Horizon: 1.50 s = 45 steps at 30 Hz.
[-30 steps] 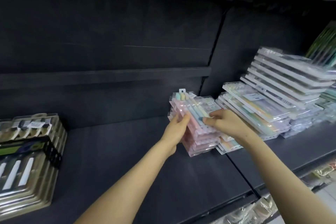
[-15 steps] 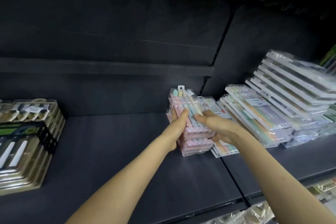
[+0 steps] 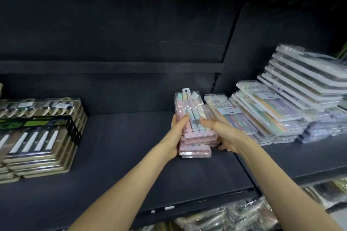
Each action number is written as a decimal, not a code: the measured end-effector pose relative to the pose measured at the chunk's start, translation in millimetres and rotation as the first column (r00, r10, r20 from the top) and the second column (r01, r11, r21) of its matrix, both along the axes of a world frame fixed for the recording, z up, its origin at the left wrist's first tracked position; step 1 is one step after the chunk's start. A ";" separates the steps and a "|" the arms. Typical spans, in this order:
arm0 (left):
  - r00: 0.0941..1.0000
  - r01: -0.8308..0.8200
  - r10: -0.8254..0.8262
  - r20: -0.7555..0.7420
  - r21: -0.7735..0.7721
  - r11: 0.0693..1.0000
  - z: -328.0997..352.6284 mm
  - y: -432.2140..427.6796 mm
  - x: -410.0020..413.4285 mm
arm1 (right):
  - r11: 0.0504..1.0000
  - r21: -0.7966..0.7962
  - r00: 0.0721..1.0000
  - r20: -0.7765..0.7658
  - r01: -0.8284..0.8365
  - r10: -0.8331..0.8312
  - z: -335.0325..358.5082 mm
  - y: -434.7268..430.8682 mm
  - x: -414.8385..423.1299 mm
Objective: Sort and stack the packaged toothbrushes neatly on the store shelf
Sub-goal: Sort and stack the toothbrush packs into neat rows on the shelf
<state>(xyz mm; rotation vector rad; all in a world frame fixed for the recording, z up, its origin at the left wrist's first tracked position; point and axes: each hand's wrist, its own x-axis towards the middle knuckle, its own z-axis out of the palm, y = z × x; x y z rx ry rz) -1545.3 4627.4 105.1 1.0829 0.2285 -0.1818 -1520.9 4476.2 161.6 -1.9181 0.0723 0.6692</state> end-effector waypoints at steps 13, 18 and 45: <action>0.956 -0.002 -0.022 0.293 0.082 0.997 3.5 59.8 -68.6 | 0.848 0.526 0.995 0.101 -0.067 0.016 -15.2 31.9 -50.9; 0.911 -0.058 -0.084 0.404 0.329 0.942 17.3 99.7 -109.6 | 0.789 0.513 0.919 0.362 -0.337 0.157 -18.0 75.5 -65.3; 0.975 -0.223 0.160 0.156 0.649 0.727 32.3 139.4 -135.3 | 0.827 0.496 0.965 0.134 -0.264 0.227 -19.7 140.8 -92.0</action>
